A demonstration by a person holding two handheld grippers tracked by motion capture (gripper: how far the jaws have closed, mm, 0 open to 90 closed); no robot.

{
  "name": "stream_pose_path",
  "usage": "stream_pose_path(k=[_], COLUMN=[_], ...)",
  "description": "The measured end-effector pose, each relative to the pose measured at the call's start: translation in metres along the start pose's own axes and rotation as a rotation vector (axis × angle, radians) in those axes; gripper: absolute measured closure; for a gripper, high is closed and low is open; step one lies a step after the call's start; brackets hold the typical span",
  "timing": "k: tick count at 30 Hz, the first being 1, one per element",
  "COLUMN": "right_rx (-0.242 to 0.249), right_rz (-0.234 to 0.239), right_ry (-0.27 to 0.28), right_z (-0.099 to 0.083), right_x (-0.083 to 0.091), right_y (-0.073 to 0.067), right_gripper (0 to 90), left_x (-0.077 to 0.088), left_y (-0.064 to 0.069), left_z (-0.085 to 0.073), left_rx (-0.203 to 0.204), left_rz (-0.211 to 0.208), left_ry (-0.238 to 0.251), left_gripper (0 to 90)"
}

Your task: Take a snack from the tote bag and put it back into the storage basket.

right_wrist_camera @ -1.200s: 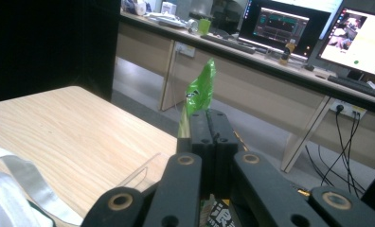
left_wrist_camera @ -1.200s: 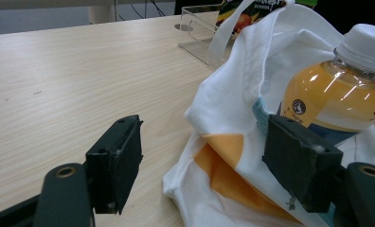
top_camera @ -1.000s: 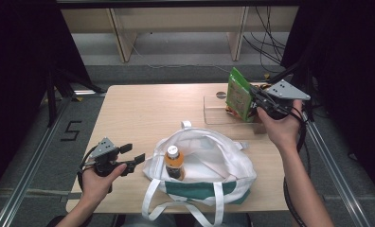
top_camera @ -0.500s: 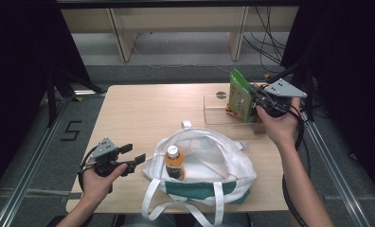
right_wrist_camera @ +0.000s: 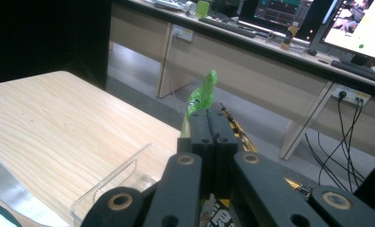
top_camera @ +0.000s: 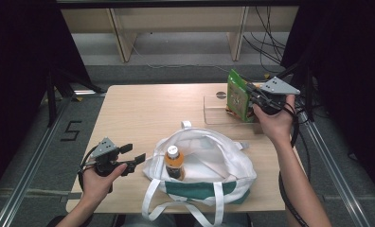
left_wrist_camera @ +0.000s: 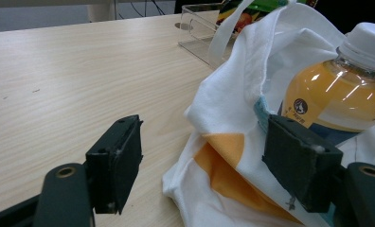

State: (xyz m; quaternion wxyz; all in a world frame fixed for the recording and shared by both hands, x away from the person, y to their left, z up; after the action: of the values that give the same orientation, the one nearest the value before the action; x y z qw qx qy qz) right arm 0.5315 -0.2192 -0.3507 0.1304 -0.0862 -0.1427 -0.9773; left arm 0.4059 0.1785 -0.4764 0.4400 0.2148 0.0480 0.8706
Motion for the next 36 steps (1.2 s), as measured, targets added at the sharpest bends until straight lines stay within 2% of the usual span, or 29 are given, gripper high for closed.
stream_pose_path(k=[3,6,13,15,18,19,21,22,27,28,34,35,36], right_rx=[-0.002,0.004,0.014,0.013,0.031,0.022,0.018,0.02,0.036,0.02,0.027,0.015,0.02], right_rz=[-0.007,-0.01,-0.019,-0.009,-0.019,-0.013,-0.019,-0.015,-0.026,-0.019,-0.029,-0.036,-0.037], right_ry=[-0.001,-0.007,-0.015,-0.016,-0.01,-0.019,-0.021,-0.028,-0.024,-0.035,-0.038,-0.036,-0.038], right_z=[0.0,-0.001,-0.003,-0.004,-0.005,-0.006,-0.007,-0.008,-0.01,-0.011,-0.015,-0.016,-0.016], right_x=[-0.002,-0.005,-0.01,-0.012,-0.015,-0.016,-0.017,-0.018,-0.022,-0.022,-0.026,-0.026,-0.027], right_y=[0.0,-0.001,-0.001,-0.002,-0.001,-0.002,-0.003,-0.004,-0.004,-0.005,-0.003,-0.003,-0.003], right_gripper=[90.0,90.0,90.0,90.0,90.0,90.0,90.0,90.0,90.0,90.0,90.0,90.0,90.0], left_x=[0.0,0.001,0.0,0.0,0.0,0.0,0.0,0.0,0.0,0.0,0.0,0.001,0.0], left_y=[0.0,-0.001,0.0,-0.001,-0.001,-0.001,-0.001,-0.001,-0.001,-0.001,-0.001,-0.001,0.0], left_z=[0.0,0.0,0.0,-0.001,-0.001,-0.001,0.0,0.0,-0.001,-0.001,-0.001,-0.001,-0.001], left_rx=[0.003,-0.012,0.003,0.008,0.007,0.007,0.004,-0.01,0.004,0.007,0.0,-0.008,0.001], left_rz=[0.003,0.002,0.003,0.004,0.001,0.001,-0.002,0.002,0.001,0.002,0.003,0.003,0.002], left_ry=[0.001,-0.003,-0.001,0.004,0.004,0.004,0.004,-0.003,0.003,0.004,-0.003,-0.006,-0.003], left_gripper=[28.2,28.2,28.2,28.2,28.2,28.2,28.2,28.2,28.2,28.2,28.2,28.2,28.2])
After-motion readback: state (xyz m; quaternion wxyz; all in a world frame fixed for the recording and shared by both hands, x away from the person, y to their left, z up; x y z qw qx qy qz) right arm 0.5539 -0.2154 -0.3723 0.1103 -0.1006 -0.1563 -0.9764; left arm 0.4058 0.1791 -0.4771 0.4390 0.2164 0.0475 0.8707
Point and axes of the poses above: each handheld gripper's, and its own axes: x roughly backward along the jaws, z roughly out of its top, y roughly to its right, the point moved 7 cm from there along -x, roughly forward along the jaws, and after that the axes turned 12 degrees about -z, right-handed, at the moved point
